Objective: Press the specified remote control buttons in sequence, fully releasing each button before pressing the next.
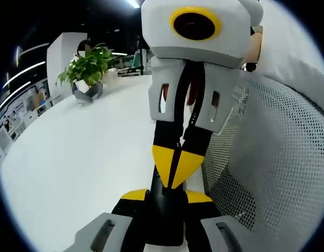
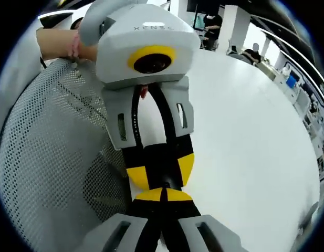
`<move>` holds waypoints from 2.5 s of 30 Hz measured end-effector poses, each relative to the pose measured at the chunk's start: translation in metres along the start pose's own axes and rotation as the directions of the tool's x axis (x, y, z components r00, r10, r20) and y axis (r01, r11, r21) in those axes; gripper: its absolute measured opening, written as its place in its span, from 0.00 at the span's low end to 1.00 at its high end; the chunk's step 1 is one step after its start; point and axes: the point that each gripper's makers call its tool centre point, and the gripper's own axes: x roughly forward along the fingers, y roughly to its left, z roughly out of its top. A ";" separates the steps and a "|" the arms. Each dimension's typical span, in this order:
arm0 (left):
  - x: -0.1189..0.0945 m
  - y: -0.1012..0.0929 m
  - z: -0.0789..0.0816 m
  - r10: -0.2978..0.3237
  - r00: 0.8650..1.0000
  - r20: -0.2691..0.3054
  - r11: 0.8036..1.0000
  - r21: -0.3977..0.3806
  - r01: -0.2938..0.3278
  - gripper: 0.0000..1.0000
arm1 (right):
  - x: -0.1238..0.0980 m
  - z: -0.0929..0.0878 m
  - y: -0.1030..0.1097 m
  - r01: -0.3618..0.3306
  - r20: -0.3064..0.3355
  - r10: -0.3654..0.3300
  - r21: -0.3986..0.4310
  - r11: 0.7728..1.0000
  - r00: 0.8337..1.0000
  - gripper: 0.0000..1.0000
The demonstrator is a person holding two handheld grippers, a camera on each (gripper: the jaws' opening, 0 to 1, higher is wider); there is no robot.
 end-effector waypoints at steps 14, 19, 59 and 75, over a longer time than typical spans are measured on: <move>0.000 0.000 0.001 -0.003 1.000 -0.003 1.000 -0.030 0.003 0.25 | 0.004 0.005 0.000 -0.008 -0.022 0.006 -0.063 0.998 1.000 0.00; 0.000 0.000 0.001 -0.003 1.000 -0.007 1.000 -0.026 0.003 0.25 | 0.006 0.005 0.001 0.000 -0.041 -0.004 -0.081 0.997 0.999 0.00; 0.002 0.000 0.001 0.074 0.996 -0.047 0.996 -0.053 -0.076 0.26 | 0.002 0.008 0.003 -0.001 0.192 -0.008 0.048 0.999 0.981 0.00; 0.005 -0.011 0.006 0.016 1.000 0.001 1.000 0.003 -0.016 0.25 | -0.017 -0.032 -0.006 -0.028 0.141 0.014 0.100 0.995 0.990 0.23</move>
